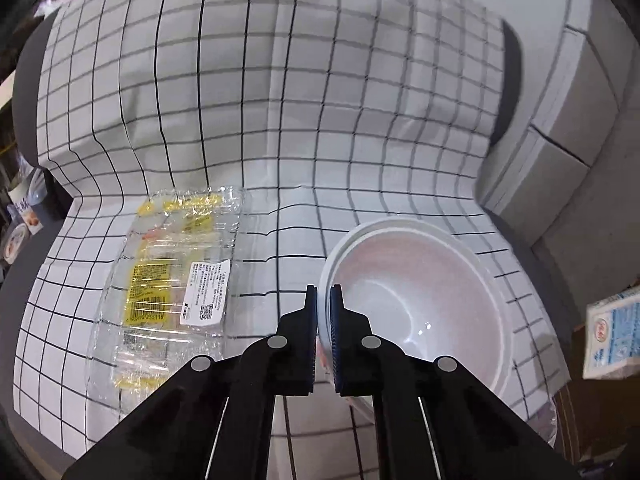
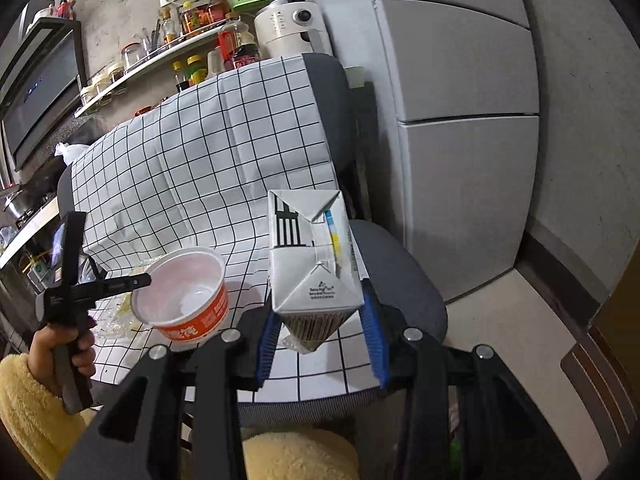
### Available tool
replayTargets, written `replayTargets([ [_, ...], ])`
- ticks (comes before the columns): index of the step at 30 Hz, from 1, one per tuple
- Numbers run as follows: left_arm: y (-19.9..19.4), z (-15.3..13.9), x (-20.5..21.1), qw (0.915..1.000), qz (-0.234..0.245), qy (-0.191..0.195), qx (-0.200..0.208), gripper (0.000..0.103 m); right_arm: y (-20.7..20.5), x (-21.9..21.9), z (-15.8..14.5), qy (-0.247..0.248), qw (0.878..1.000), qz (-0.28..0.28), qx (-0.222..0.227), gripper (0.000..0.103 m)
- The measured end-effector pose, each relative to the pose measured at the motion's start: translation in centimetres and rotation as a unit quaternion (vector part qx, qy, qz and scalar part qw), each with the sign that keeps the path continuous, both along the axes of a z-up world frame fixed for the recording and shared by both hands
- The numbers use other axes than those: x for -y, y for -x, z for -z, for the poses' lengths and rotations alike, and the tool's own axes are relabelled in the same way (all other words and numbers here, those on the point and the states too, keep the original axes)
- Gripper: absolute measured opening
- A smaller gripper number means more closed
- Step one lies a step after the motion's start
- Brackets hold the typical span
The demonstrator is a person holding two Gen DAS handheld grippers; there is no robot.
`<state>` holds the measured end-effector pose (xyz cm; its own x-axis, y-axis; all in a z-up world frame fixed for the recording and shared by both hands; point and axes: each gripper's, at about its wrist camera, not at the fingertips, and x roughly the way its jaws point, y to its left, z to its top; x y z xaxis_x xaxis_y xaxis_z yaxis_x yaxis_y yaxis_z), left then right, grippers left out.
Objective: Collect trash
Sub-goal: 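Drop the noodle cup and milk carton into the wastebasket from both grippers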
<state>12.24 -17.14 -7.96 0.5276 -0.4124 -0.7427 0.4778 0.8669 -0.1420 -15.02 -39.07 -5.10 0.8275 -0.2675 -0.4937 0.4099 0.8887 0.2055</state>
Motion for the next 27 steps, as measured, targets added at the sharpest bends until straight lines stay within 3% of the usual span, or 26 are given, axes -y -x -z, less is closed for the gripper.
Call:
replayTargets([
  [6,5.3,-2.5,-1.3,0.9968,0.047,0.06,0.027,0.004,2.2,-0.1,-0.5,0.008,1.0,0.024,0.009,0.038],
  [12,11.6,-2.5,1.4,0.9842,0.137,0.111,0.014,0.004,6.0,0.8,-0.5,0.019,0.997,0.08,0.001,0.038],
  [18,19.0,0.0,8.1,0.9624,0.262,0.07,0.018,0.004,10.6,3.0,0.8,0.017,0.988,0.153,-0.028,0.038],
  [20,21.2,1.2,10.5,0.9509,0.303,0.062,0.006,0.004,12.2,3.8,1.3,0.015,0.984,0.172,-0.032,0.038],
  [27,26.4,2.9,17.5,0.9211,0.386,0.042,-0.024,0.005,17.7,6.7,1.8,0.005,0.972,0.234,-0.016,0.038],
])
